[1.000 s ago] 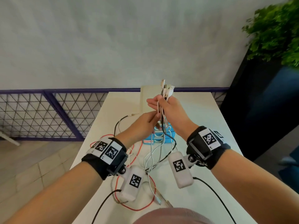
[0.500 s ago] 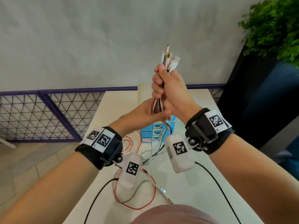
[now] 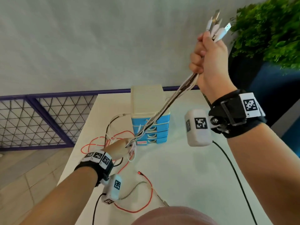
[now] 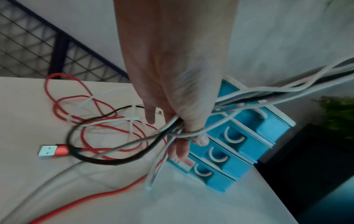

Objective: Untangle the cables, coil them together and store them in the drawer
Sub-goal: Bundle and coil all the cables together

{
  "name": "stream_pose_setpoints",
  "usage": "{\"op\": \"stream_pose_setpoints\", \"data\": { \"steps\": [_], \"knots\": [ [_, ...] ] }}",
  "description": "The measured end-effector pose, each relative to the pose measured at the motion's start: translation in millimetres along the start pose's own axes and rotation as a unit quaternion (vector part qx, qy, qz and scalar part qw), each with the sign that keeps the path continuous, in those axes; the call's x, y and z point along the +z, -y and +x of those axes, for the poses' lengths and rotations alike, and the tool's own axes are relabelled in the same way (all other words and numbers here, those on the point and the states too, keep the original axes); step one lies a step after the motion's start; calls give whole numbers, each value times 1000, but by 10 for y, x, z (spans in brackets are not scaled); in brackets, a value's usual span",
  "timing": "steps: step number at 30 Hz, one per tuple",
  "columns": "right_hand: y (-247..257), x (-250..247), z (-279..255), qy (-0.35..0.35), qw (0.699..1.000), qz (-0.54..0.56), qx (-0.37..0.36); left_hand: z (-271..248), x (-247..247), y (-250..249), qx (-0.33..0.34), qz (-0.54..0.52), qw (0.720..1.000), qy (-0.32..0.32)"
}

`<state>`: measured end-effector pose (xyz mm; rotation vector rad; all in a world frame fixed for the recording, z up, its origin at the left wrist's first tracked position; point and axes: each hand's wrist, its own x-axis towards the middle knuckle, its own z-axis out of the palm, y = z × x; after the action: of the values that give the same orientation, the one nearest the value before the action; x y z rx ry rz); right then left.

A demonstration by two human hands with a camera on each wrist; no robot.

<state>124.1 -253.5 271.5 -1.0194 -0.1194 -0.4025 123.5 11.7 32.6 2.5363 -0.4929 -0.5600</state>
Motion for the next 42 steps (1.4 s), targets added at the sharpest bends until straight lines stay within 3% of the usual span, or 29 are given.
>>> {"op": "stream_pose_setpoints", "data": {
  "steps": [4, 7, 9, 11, 15, 16, 20, 21, 24, 27, 30, 37, 39, 42],
  "knots": [
    [-32, -115, -15, 16, 996, -83, 16, 126, -234, 90, -42, -29, 997, -53],
    [-183, -135, -67, 58, 981, -180, 44, 233, -533, 77, -73, 0, 981, -179],
    [-298, -143, -109, 73, 969, -227, 60, 260, -681, 46, -63, -12, 973, -222],
    [-416, -160, -161, 87, 956, -271, 74, 266, -708, 28, -52, -59, 980, -183],
    [-602, -185, -265, 115, 932, -325, 111, 174, -497, 72, -64, -28, 997, 33],
    [-641, -189, -286, 117, 930, -327, 120, 144, -426, 77, -52, -1, 998, 44],
    [-775, -206, -333, 121, 923, -338, 140, 10, -169, 65, 45, 21, 998, -34],
    [-799, -214, -345, 124, 921, -342, 141, -23, -114, 68, 56, 12, 998, -17],
    [-838, -235, -377, 135, 916, -348, 145, -145, 104, 69, 34, -11, 991, 130],
    [-839, -237, -393, 137, 914, -350, 151, -223, 396, 74, 37, 53, 975, 211],
    [-825, -232, -410, 144, 907, -361, 161, -235, 611, 82, 57, 203, 958, 195],
    [-837, -240, -456, 164, 897, -376, 167, -99, 814, 147, 29, 374, 917, 136],
    [-857, -246, -476, 167, 895, -378, 168, -79, 832, 171, 28, 386, 913, 132],
    [-902, -252, -506, 172, 889, -386, 175, -93, 766, 82, 51, 352, 931, 86]
  ]
}}
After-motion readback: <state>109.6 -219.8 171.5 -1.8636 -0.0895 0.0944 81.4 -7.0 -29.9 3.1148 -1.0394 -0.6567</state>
